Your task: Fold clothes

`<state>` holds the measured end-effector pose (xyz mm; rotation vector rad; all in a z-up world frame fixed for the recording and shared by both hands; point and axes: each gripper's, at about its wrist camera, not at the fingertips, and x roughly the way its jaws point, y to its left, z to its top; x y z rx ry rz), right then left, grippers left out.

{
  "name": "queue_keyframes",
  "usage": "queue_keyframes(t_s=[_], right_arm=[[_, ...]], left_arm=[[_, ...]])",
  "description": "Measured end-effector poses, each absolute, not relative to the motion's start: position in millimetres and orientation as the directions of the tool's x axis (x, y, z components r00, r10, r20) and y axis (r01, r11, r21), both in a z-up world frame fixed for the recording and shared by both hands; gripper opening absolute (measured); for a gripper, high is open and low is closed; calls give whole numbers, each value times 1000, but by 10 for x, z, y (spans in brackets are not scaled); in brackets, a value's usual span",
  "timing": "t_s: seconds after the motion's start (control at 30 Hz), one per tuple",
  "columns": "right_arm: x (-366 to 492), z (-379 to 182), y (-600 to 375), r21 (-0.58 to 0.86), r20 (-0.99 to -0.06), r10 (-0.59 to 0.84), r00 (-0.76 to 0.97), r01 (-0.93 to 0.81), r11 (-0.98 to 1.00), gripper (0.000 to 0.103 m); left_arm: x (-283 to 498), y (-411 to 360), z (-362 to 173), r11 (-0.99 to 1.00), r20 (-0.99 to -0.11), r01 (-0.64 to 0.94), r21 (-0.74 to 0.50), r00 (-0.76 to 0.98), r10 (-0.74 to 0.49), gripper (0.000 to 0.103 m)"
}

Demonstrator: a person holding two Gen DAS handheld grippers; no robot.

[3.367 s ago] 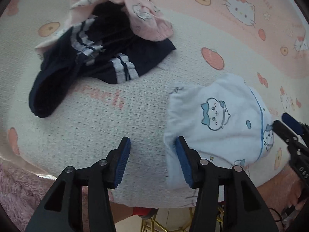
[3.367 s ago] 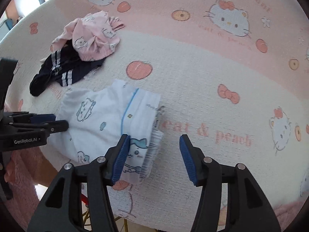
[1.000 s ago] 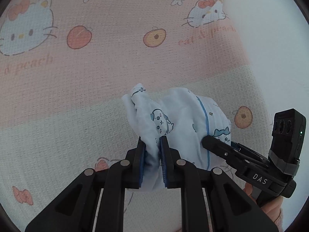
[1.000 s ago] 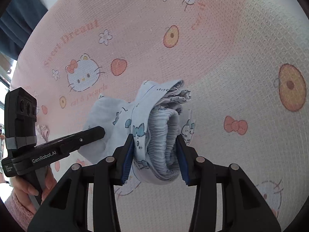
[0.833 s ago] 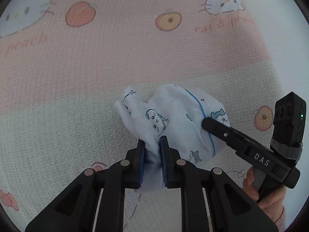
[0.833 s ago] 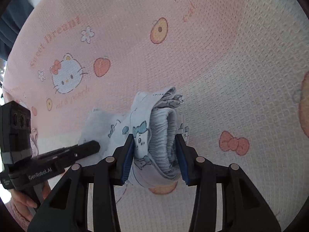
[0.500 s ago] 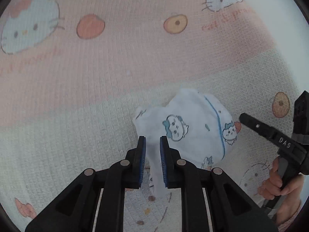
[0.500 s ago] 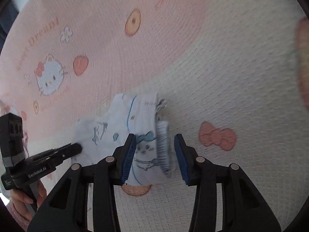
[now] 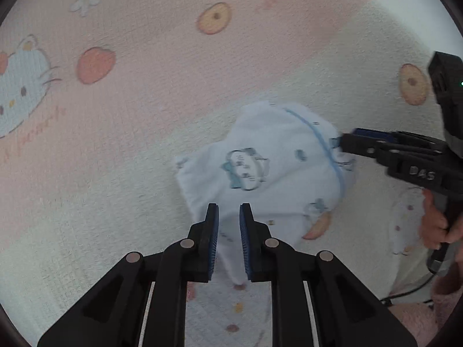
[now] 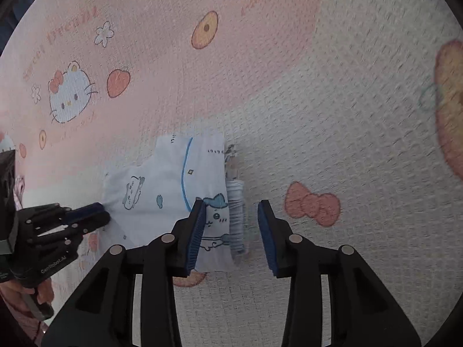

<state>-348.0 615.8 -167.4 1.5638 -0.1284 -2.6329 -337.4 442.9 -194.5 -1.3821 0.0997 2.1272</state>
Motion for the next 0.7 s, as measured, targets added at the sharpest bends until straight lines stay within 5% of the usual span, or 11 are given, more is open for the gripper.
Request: queue_keyframes(t_s=[0.17,0.2,0.27,0.33,0.47,0.6,0.7], right_arm=[[-3491,-1893,5817,-8,-914,-41,-404,119,-993,40],[-3502,-1965,5825,-32,-924,-16,-382,120,-992,49],[-3526,-1952,5950,22,-932,-54,-359,93,-995,53],[-3512,-1825,6050,78,-931,-89,-353,44,-996,53],[-3410,-1473,5892,93,-911,-96,-402,27,-995,54],[-3317,-1136,5523,117,-892,-124,-435,42,-992,54],[-3216,-954,5134,108,-880,-115,-461,41,-993,54]], left_arm=[[-3215,4613,-2116,-792,-915,-605,-86,-268,303,31],[-3191,4586,-2094,-788,-929,-614,-48,-263,261,34],[-3125,4416,-2035,-779,-938,-626,30,-286,194,57],[-3104,4103,-1961,-805,-939,-592,28,-292,182,57],[-3157,3324,-1711,-897,-914,-407,-171,-275,299,57],[-3243,2575,-1459,-982,-920,-173,-70,-369,131,58],[-3271,1989,-1231,-992,-904,-38,-124,-408,128,58]])
